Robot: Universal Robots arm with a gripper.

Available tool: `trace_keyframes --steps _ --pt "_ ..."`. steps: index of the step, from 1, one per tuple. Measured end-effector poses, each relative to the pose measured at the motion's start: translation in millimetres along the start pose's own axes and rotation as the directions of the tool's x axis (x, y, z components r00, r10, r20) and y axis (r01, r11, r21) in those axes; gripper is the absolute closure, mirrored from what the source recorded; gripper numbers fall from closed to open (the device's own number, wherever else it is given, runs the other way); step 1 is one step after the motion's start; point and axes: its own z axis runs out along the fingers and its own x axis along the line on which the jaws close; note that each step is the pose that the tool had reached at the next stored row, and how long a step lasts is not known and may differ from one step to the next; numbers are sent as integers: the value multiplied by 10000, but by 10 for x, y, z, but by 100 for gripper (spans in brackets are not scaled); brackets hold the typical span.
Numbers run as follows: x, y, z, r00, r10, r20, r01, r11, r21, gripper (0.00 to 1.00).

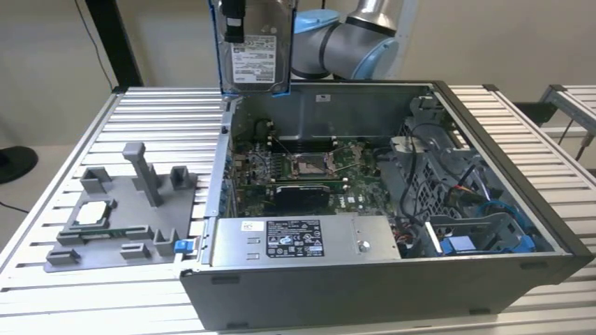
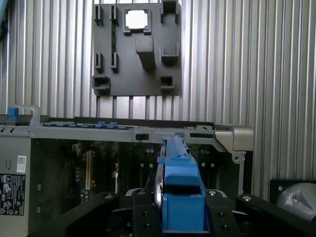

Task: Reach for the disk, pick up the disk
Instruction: 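Pick up the disk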

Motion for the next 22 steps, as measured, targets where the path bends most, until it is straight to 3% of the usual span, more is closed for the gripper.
trace_keyframes --steps 22 --pt "7 -701 -46 10000 -1 1 1 10000 -71 100"
